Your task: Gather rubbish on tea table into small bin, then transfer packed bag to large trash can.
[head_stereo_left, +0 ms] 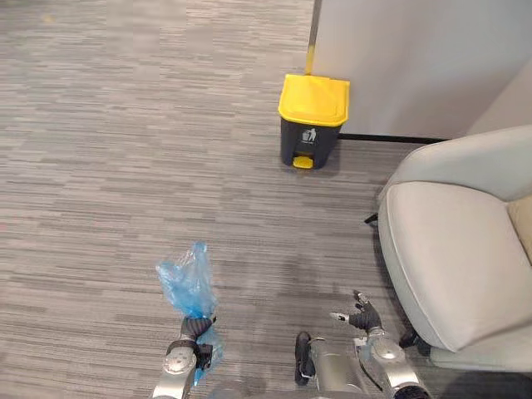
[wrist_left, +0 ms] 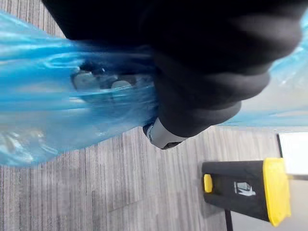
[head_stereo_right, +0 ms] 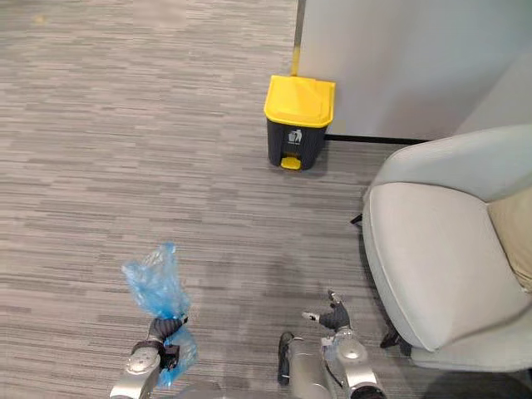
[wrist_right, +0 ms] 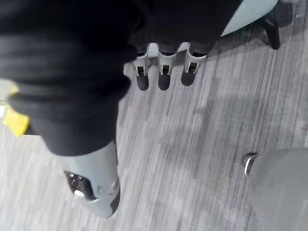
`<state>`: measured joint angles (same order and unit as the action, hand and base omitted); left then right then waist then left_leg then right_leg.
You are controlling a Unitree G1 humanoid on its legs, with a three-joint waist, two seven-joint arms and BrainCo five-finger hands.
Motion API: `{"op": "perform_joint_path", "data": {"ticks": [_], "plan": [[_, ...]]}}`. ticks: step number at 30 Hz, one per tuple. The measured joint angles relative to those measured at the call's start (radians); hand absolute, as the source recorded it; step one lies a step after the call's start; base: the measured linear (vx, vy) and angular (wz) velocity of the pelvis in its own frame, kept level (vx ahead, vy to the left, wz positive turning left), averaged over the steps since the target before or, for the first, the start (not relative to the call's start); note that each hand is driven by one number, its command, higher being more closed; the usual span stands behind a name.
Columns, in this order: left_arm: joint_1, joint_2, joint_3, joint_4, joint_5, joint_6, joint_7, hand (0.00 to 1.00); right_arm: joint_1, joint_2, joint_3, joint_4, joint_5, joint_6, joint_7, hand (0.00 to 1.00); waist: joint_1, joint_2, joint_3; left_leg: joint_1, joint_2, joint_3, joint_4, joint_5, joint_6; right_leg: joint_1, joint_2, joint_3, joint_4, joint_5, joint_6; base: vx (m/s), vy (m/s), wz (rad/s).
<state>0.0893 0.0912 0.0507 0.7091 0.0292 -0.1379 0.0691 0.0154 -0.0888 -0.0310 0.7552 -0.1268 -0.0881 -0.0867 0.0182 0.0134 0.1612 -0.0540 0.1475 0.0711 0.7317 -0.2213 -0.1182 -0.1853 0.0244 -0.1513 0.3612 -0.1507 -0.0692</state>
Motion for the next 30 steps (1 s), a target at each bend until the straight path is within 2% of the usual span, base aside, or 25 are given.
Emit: {"op": "perform_joint_path", "data": {"ticks": [1,2,3,5,6,7,8,10,11,12,13,14,16,17,18,19,21,24,25,27,28,29,30], "plan": [[0.011,-0.016,-0.002,-0.015,0.000,0.000,-0.003,1.00,0.009,0.011,0.000,-0.018,0.002,0.000,-0.001,0.00,-0.001,0.000,0.003,-0.049,0.032,0.023,0.152,-0.011,0.016,0.076,0.009,0.004,-0.037,-0.005,-0.008,0.32,-0.062,-0.01],[0.015,-0.022,-0.002,-0.020,0.000,-0.001,-0.004,1.00,0.014,0.013,0.000,-0.031,0.003,-0.001,-0.002,0.00,0.001,-0.001,0.003,-0.076,0.047,0.035,0.207,-0.014,0.021,0.108,0.011,0.008,-0.053,-0.009,-0.015,0.36,-0.037,-0.13],[0.022,-0.028,-0.001,-0.042,0.000,-0.001,-0.004,1.00,0.014,0.014,-0.002,-0.039,0.010,-0.004,-0.003,0.00,0.007,-0.006,0.004,-0.130,0.066,0.058,0.266,-0.026,0.041,0.154,0.013,0.022,-0.081,-0.013,-0.019,0.30,0.009,-0.31],[0.019,-0.028,-0.002,-0.052,0.000,-0.001,-0.004,1.00,0.009,0.021,-0.006,-0.051,0.018,-0.004,-0.005,0.00,0.033,-0.014,0.003,-0.223,0.070,0.075,0.247,-0.038,0.062,0.191,0.004,0.056,-0.130,-0.030,-0.003,0.28,0.083,-0.46],[0.007,-0.028,-0.002,-0.051,0.000,-0.001,-0.004,1.00,-0.002,0.023,-0.012,-0.050,0.021,-0.004,-0.005,0.00,0.042,-0.008,0.004,-0.274,0.065,0.066,0.166,-0.039,0.063,0.205,0.001,0.066,-0.147,-0.033,0.003,0.23,0.162,-0.37],[0.003,-0.028,-0.003,-0.049,0.000,-0.001,-0.004,1.00,-0.002,0.023,-0.015,-0.041,0.021,-0.003,-0.006,0.00,0.046,-0.012,0.009,-0.292,0.049,0.067,0.065,-0.039,0.062,0.218,-0.015,0.073,-0.154,-0.040,0.016,0.29,0.236,-0.17],[0.000,-0.028,-0.009,-0.047,0.000,-0.001,-0.004,1.00,0.000,0.025,-0.034,-0.021,0.021,0.000,-0.005,0.00,0.047,-0.020,0.014,-0.299,0.012,0.058,-0.098,-0.030,0.056,0.237,-0.044,0.074,-0.157,-0.056,0.041,0.26,0.241,0.01],[0.000,-0.032,-0.022,-0.045,0.000,-0.001,-0.005,1.00,0.000,0.020,-0.052,-0.013,0.023,0.001,-0.009,0.00,0.048,-0.007,0.012,-0.296,-0.026,0.008,-0.324,0.032,0.025,0.255,-0.063,0.079,-0.158,-0.088,0.080,0.29,0.289,-0.06],[-0.001,-0.033,-0.022,-0.025,0.000,-0.002,-0.004,1.00,-0.009,0.003,-0.052,0.008,0.029,0.001,-0.017,0.00,0.052,0.010,0.011,-0.276,-0.030,-0.004,-0.391,0.171,0.032,0.258,-0.067,0.110,-0.149,-0.118,0.110,0.33,0.366,-0.32],[0.000,-0.023,-0.021,-0.010,0.000,-0.001,-0.003,1.00,-0.019,0.017,-0.045,0.024,0.035,0.006,-0.018,0.00,0.054,-0.018,-0.001,-0.278,-0.072,0.021,-0.385,0.139,0.066,0.256,-0.105,0.132,-0.154,-0.131,0.130,0.35,0.357,-0.30],[-0.001,-0.017,-0.021,-0.010,0.000,-0.001,-0.003,1.00,-0.020,0.022,-0.047,0.021,0.036,0.005,-0.019,0.00,0.052,-0.022,-0.002,-0.284,-0.091,0.023,-0.375,0.124,0.075,0.253,-0.123,0.140,-0.151,-0.136,0.140,0.36,0.312,-0.19],[-0.002,-0.014,-0.021,-0.010,-0.001,-0.001,-0.003,1.00,-0.022,0.022,-0.048,0.016,0.037,0.006,-0.018,0.00,0.056,-0.032,-0.007,-0.286,-0.108,0.056,-0.342,0.091,0.102,0.249,-0.152,0.166,-0.120,-0.145,0.157,0.34,0.280,-0.29],[0.010,-0.017,-0.022,-0.014,0.000,-0.001,-0.002,1.00,-0.024,0.031,-0.045,0.012,0.035,0.008,-0.015,0.00,0.058,-0.029,-0.006,-0.251,-0.118,0.101,-0.304,0.033,0.127,0.226,-0.180,0.207,-0.017,-0.150,0.168,0.35,0.270,-0.56],[0.022,-0.015,-0.023,-0.014,0.000,-0.001,-0.002,1.00,-0.022,0.041,-0.043,0.006,0.032,0.008,-0.014,0.00,0.060,-0.029,-0.007,-0.208,-0.121,0.130,-0.297,0.008,0.150,0.187,-0.190,0.225,0.115,-0.141,0.183,0.36,0.229,-0.62],[0.026,-0.008,-0.040,-0.015,0.000,0.001,-0.001,1.00,-0.015,0.047,-0.037,-0.016,0.028,0.008,-0.012,0.00,0.054,-0.031,-0.008,-0.165,-0.124,0.149,-0.297,-0.018,0.164,0.115,-0.198,0.238,0.298,-0.099,0.236,0.36,0.207,-0.48],[0.025,-0.007,-0.045,-0.015,0.000,0.002,-0.001,1.00,-0.003,0.048,-0.033,-0.031,0.026,0.008,-0.009,0.00,0.050,-0.032,-0.008,-0.146,-0.126,0.153,-0.298,-0.031,0.170,0.077,-0.202,0.239,0.391,-0.072,0.240,0.34,0.154,-0.19],[0.018,0.001,-0.048,-0.026,0.000,0.006,0.001,1.00,0.035,0.049,-0.029,-0.059,0.014,0.009,0.000,0.00,0.047,-0.035,-0.009,-0.067,-0.131,0.157,-0.315,-0.068,0.180,-0.054,-0.199,0.207,0.653,-0.074,0.207,0.34,0.083,-0.04],[0.021,0.002,-0.048,-0.045,0.000,0.007,0.003,1.00,0.049,0.052,-0.029,-0.075,0.006,0.009,0.001,0.00,0.041,-0.033,-0.008,0.024,-0.127,0.160,-0.375,-0.080,0.171,-0.151,-0.195,0.111,0.692,-0.110,0.151,0.34,-0.020,-0.03],[0.020,0.001,-0.048,-0.047,0.000,0.007,0.003,1.00,0.046,0.054,-0.028,-0.074,0.003,0.009,0.001,0.00,0.028,-0.032,-0.007,0.058,-0.115,0.159,-0.393,-0.090,0.157,-0.191,-0.188,0.059,0.647,-0.121,0.136,0.40,-0.118,-0.01],[0.018,0.001,-0.042,-0.046,0.000,0.008,0.002,1.00,0.038,0.060,-0.027,-0.072,-0.001,0.009,0.002,0.00,0.021,-0.020,0.002,0.106,-0.093,0.160,-0.418,-0.104,0.139,-0.233,-0.165,0.003,0.509,-0.123,0.130,0.39,-0.149,-0.02],[0.016,0.003,-0.039,-0.043,0.000,0.007,0.002,1.00,0.038,0.061,-0.027,-0.070,-0.001,0.010,0.002,0.00,0.016,-0.028,-0.002,0.132,-0.083,0.157,-0.429,-0.110,0.124,-0.235,-0.141,-0.011,0.352,-0.106,0.126,0.32,-0.142,0.06],[0.016,0.019,-0.039,-0.036,0.000,0.005,0.001,1.00,0.038,0.061,-0.027,-0.061,-0.001,0.010,0.001,0.00,0.013,-0.049,-0.012,0.143,-0.093,0.145,-0.443,-0.114,0.109,-0.219,-0.122,-0.006,0.214,-0.036,0.115,0.49,-0.216,0.20],[0.000,0.019,-0.036,0.006,0.001,0.004,0.001,1.00,0.031,0.042,-0.028,-0.019,-0.001,0.009,0.000,0.00,0.004,-0.053,-0.015,0.177,-0.093,0.102,-0.452,-0.137,0.074,-0.213,-0.113,0.007,0.182,0.047,0.043,0.41,-0.166,0.20]]}}
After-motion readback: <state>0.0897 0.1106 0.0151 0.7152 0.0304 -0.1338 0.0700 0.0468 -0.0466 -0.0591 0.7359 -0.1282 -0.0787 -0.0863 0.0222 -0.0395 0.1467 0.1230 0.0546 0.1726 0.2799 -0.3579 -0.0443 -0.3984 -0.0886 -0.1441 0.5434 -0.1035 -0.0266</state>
